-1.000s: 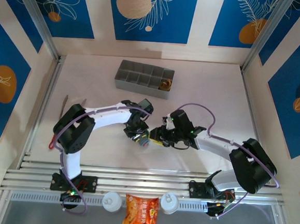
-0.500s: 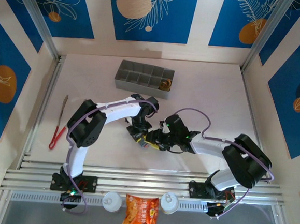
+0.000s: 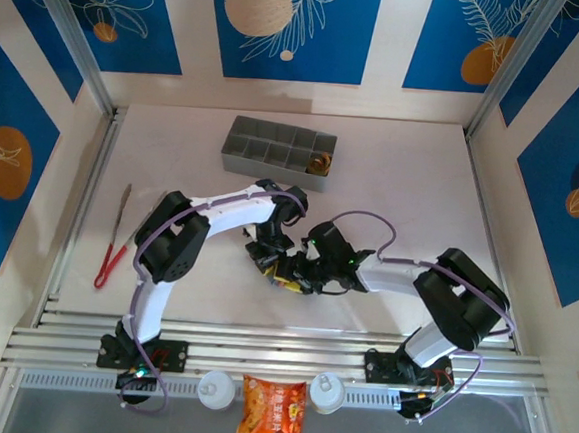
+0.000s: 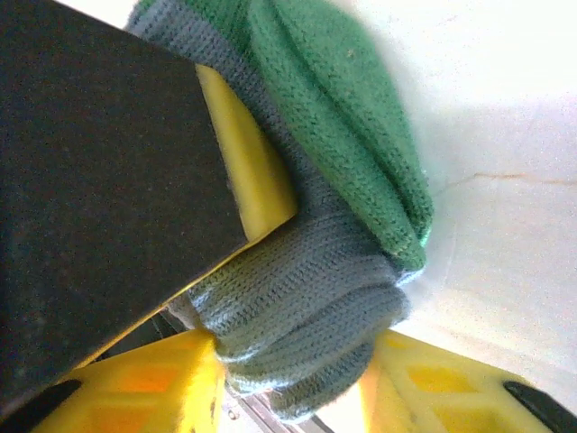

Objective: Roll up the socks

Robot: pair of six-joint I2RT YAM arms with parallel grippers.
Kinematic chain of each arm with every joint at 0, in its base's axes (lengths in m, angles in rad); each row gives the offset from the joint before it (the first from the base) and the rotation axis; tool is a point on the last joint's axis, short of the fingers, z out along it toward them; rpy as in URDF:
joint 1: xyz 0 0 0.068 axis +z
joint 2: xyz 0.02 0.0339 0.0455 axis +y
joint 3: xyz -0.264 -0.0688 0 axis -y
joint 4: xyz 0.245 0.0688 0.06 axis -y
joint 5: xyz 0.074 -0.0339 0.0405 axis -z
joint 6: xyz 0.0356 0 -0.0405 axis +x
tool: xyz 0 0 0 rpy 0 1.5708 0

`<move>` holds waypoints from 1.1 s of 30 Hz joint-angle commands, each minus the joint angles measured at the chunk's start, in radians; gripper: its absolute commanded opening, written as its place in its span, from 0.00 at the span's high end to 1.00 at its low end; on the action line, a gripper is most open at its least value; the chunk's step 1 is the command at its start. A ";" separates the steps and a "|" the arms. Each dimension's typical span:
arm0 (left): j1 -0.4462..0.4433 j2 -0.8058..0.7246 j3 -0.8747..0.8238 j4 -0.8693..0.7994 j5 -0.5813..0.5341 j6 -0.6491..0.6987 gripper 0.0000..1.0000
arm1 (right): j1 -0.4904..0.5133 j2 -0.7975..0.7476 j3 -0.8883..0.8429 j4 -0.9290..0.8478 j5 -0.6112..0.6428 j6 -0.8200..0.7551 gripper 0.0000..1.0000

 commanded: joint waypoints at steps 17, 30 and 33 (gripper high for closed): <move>0.001 -0.246 -0.302 0.259 -0.068 -0.043 0.08 | -0.105 0.307 -0.012 -0.221 -0.179 0.249 1.00; 0.014 -0.204 -0.148 0.102 -0.101 -0.095 0.00 | -0.102 0.303 0.005 -0.268 -0.165 0.218 1.00; 0.021 -0.234 -0.136 0.117 -0.152 -0.129 0.00 | -0.097 0.302 0.009 -0.270 -0.161 0.217 1.00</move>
